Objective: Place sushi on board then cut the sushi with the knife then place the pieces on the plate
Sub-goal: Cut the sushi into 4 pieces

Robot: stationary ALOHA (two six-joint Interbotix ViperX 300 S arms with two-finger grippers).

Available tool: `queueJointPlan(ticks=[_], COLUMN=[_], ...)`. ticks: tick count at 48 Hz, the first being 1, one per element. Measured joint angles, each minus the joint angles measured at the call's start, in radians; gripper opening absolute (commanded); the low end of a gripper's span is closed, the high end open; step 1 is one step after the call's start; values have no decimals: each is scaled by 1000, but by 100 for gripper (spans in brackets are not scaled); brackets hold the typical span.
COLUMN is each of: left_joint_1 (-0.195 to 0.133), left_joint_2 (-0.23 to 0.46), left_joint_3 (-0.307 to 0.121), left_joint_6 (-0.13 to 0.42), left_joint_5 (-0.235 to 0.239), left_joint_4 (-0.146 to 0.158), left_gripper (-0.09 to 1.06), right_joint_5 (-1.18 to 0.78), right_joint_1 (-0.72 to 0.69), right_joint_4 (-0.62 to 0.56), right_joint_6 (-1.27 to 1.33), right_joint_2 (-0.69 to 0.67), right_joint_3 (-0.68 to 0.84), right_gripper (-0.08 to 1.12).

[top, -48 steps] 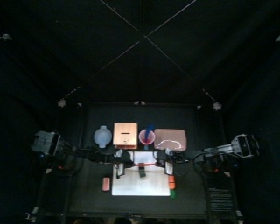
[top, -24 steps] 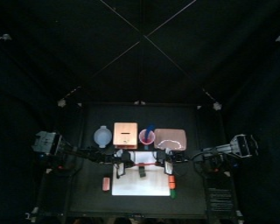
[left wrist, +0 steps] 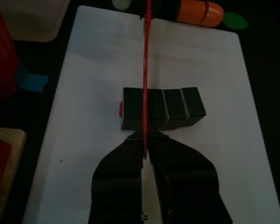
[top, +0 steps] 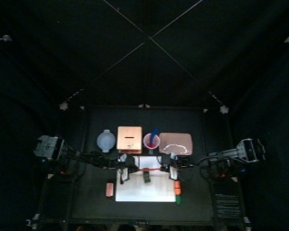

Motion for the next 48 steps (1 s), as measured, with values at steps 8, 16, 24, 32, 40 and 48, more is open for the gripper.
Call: queueJointPlan(ticks=[8, 16, 24, 32, 40, 48], left_joint_1=[-2, -5, -11, -9, -11, -11], left_joint_2=[0, 9, 14, 20, 20, 29], left_joint_3=[0, 0, 0, -2, -2, -3], left_joint_6=[0, 0, -2, -2, 0, 0], left_joint_5=[-2, 0, 0, 0, 0, -2], left_joint_4=[-2, -8, -15, -17, -15, -17], left_gripper=[41, 41, 41, 41, 41, 41], right_joint_5=[0, 0, 0, 2, 2, 2], right_joint_1=[0, 0, 0, 0, 0, 0], right_joint_4=[5, 6, 6, 8, 8, 14], right_joint_6=[0, 0, 2, 0, 0, 0], right_joint_2=[2, 5, 6, 12, 20, 35], right_joint_3=[0, 0, 0, 0, 0, 0], right_gripper=[33, 33, 33, 33, 33, 33])
